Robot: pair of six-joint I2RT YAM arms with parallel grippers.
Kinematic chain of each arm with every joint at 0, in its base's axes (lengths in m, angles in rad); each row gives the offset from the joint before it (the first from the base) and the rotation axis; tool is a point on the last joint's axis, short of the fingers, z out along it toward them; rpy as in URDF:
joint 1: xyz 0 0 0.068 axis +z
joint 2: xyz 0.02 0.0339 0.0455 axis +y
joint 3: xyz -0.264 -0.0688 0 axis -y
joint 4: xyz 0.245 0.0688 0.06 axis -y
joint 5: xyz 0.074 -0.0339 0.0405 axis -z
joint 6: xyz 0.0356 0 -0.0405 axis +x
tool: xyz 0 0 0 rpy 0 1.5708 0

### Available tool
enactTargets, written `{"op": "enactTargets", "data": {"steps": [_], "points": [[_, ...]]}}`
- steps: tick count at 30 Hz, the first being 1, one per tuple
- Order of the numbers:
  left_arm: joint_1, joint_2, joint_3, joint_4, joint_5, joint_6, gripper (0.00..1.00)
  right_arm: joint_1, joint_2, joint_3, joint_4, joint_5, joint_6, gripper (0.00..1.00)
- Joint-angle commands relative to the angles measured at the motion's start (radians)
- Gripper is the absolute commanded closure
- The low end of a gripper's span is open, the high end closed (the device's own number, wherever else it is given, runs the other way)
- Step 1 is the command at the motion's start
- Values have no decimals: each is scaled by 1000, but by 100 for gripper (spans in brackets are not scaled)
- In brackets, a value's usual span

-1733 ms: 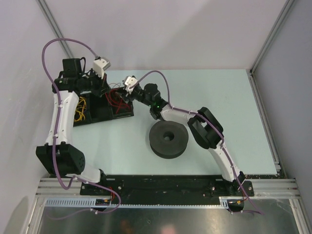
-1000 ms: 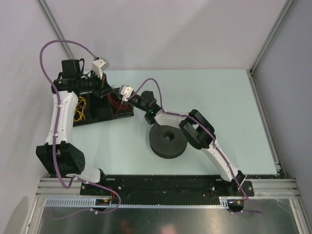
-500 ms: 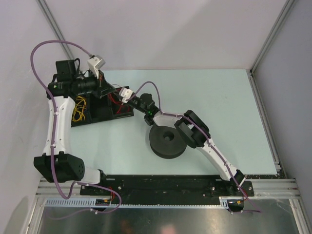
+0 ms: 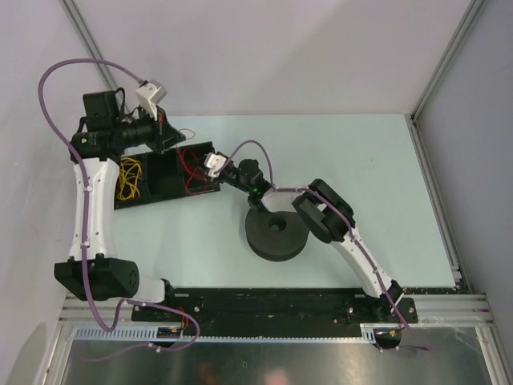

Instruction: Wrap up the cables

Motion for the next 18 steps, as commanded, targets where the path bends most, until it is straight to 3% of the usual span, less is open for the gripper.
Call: {"op": "enactTargets", "data": {"steps": [1, 10, 18], "points": [[5, 4, 76, 42, -132, -89, 100, -21, -233, -132, 71, 3, -50, 45], [5, 73, 130, 49, -146, -175, 100, -23, -410, -194, -67, -32, 60, 34], [4, 72, 147, 57, -111, -211, 100, 38, -395, -43, -194, -141, 185, 29]]}}
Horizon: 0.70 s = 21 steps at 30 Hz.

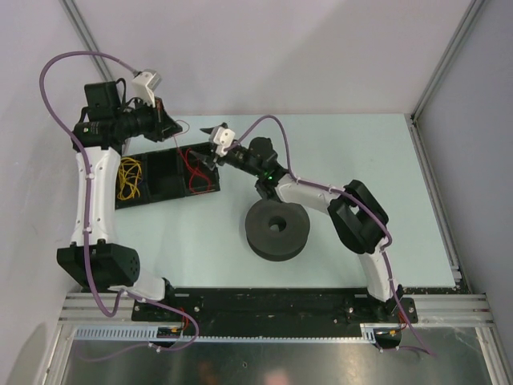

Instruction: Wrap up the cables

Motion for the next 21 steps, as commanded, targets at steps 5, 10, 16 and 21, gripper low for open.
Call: {"op": "enactTargets", "data": {"steps": [5, 10, 16, 21], "points": [[4, -23, 52, 33, 29, -44, 100, 65, 78, 233, -121, -71, 124, 30], [4, -21, 53, 35, 36, -43, 100, 81, 113, 269, -151, -87, 128, 34], [4, -25, 49, 37, 85, -28, 100, 87, 154, 315, -203, -12, 115, 62], [12, -32, 28, 41, 52, 35, 48, 83, 159, 343, -186, 1, 137, 99]]}}
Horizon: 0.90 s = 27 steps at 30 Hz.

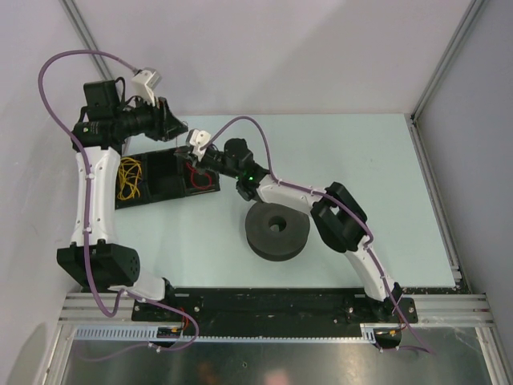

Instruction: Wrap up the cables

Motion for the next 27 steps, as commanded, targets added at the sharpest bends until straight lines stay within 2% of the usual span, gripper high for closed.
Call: {"op": "enactTargets", "data": {"steps": [1, 2, 3, 5, 8, 10, 12, 19, 23, 27], "points": [[25, -35, 11, 32, 6, 62, 24, -2, -4, 86, 31, 38, 39, 99], [48, -38, -3, 48, 25, 77, 12, -6, -3, 101, 33, 45, 55, 100], [77, -42, -22, 69, 63, 87, 7, -11, -3, 115, 36, 52, 72, 100], [143, -55, -70, 138, 148, 82, 2, -22, -4, 138, 44, 61, 100, 100], [240, -78, -174, 299, 224, 45, 1, -37, -11, 154, 62, 65, 116, 100], [277, -92, -264, 382, 228, 64, 1, -46, -15, 166, 70, 67, 118, 100], [290, -110, -353, 433, 221, 143, 1, -55, -17, 181, 75, 69, 120, 100], [280, -137, -650, 490, 283, 579, 2, -77, -4, 257, 82, 62, 119, 100], [237, -78, -696, 502, 257, 725, 9, -82, 11, 308, 72, 58, 118, 100], [178, 18, -645, 547, 250, 696, 20, -83, 18, 335, 68, 52, 118, 100]]}}
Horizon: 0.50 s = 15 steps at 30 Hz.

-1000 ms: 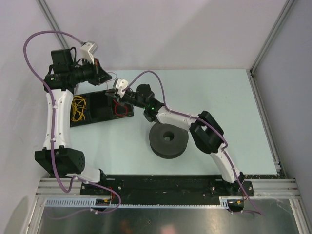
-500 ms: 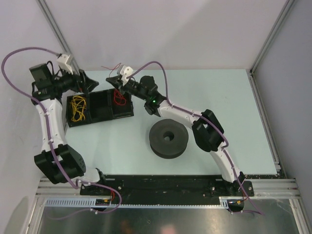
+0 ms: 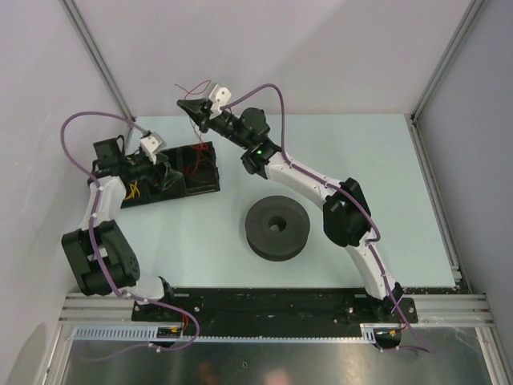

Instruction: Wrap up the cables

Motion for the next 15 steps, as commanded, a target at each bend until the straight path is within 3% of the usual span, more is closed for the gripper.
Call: {"op": "enactTargets", "data": {"steps": [1, 10, 15], "points": [[-63, 90, 64, 116, 19, 64, 22, 0, 5, 66, 38, -1, 13, 100], [-196, 180, 100, 242, 52, -64, 25, -11, 2, 63, 49, 0, 12, 100], [-220, 210, 94, 312, 12, -139, 44, -15, -1, 67, 66, 3, 14, 100]]}}
